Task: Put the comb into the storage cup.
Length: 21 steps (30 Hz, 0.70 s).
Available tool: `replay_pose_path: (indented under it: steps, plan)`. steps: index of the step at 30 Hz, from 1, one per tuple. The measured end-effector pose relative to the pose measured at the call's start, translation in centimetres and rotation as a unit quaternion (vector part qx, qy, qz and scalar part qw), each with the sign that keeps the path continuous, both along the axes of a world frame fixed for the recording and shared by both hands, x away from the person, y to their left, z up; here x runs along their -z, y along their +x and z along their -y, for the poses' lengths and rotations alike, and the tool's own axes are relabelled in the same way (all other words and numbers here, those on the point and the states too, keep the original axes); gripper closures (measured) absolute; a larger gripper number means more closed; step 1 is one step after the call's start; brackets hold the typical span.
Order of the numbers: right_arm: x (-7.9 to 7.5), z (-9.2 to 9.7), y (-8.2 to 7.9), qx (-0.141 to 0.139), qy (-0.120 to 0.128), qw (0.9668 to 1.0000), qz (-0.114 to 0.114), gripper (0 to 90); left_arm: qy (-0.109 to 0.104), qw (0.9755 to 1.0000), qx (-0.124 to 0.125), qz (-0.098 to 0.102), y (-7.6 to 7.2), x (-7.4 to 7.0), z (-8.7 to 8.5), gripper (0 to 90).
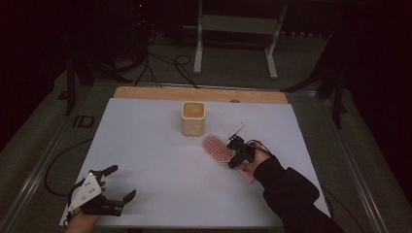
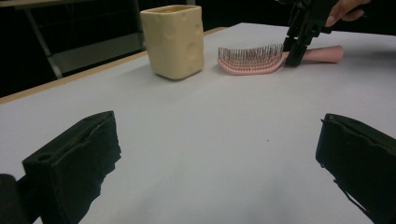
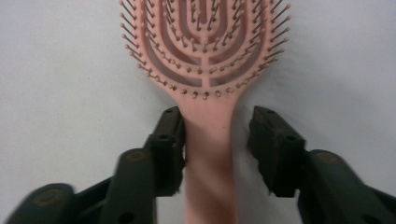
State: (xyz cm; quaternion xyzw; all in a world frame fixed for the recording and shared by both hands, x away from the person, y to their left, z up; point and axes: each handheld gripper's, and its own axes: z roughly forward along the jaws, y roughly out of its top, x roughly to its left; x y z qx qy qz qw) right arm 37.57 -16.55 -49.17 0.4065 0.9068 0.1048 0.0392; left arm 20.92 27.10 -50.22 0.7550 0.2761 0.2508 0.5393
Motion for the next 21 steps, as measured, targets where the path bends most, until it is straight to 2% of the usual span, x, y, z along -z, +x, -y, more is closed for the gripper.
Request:
replay_pose_path:
  steps: [10,17,21]
  plan:
    - [-0.07,-0.88,0.03,0.001,-0.016,0.9998,-0.012,67.9,0.000,1.0000,0.001,0.000,0.00,0.01,-0.01,0.0]
    - [-0.04,-0.88,-0.13,-0.011,-0.018,0.9998,-0.006,69.8,0.001,1.0000,0.001,-0.002,0.02,0.05,0.02,0.0]
    - [0.03,-0.68,-0.28,-0.015,-0.010,0.9998,0.001,70.3,0.001,1.0000,0.001,-0.003,0.02,0.09,0.06,0.0]
